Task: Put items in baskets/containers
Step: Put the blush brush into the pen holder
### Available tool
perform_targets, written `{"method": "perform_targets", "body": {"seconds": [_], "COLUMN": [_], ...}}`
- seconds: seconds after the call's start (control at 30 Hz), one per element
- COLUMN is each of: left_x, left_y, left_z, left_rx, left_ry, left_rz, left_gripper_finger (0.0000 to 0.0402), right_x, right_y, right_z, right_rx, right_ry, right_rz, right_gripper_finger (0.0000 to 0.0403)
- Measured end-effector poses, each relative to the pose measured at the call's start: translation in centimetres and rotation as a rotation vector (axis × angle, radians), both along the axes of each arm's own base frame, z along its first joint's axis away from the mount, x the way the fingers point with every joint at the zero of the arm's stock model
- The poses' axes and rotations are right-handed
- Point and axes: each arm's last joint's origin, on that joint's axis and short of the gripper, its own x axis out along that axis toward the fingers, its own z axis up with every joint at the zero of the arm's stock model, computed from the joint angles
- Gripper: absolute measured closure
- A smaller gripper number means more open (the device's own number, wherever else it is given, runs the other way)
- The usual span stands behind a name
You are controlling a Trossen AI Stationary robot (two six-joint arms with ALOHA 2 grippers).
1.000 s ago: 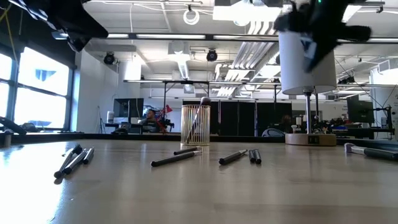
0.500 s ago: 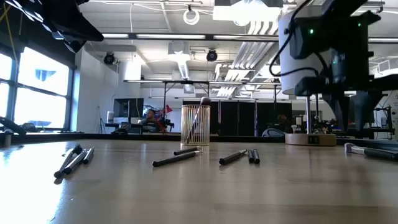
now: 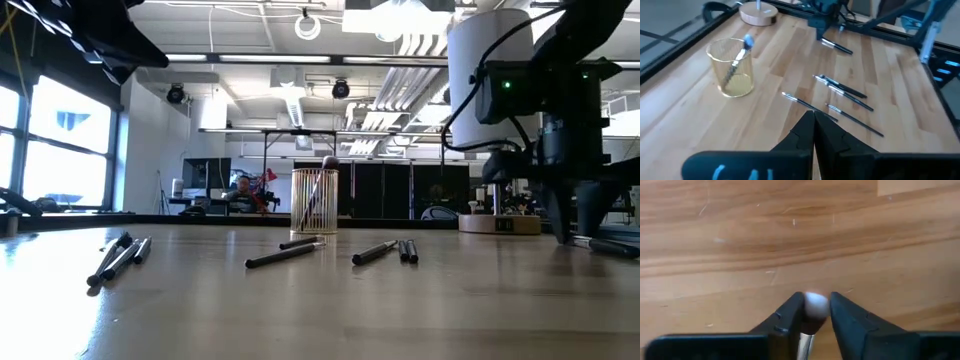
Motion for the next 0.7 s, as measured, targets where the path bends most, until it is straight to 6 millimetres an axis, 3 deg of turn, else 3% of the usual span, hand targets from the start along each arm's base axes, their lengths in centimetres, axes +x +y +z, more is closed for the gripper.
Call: {"method": "perform_targets", "body": {"seconds": [0.13,0.27,0.53,0.7], "left_x": [0.0,0.0,0.1,0.6], "left_y": [0.1,0.3,0.4,0.3], "left_z": [0.0,0.0,0.0,-0.3], "left_rx": [0.023,0.03,-0.004,-0.019], "left_ry": [-0.003,-0.008,-0.023,0.002], "left_rz": [0.047,0.102,0.173,0.182], "left_gripper_finger": [0.0401,0.0401,0.04,0.0368], "right_x": [0.6,3.2,7.6,9.6], "right_y": [0.1,-0.3,-2.7,-4.2], "right_z": [0.4,2.4,9.7,14.6], "right_rx": [-0.047,-0.255,-0.867,-1.294], "right_ry": [-0.025,-0.218,-0.727,-0.851], "right_rz": [0.087,0.133,0.316,0.501], "right_gripper_finger": [0.039,0.0391,0.0399,0.04]}}
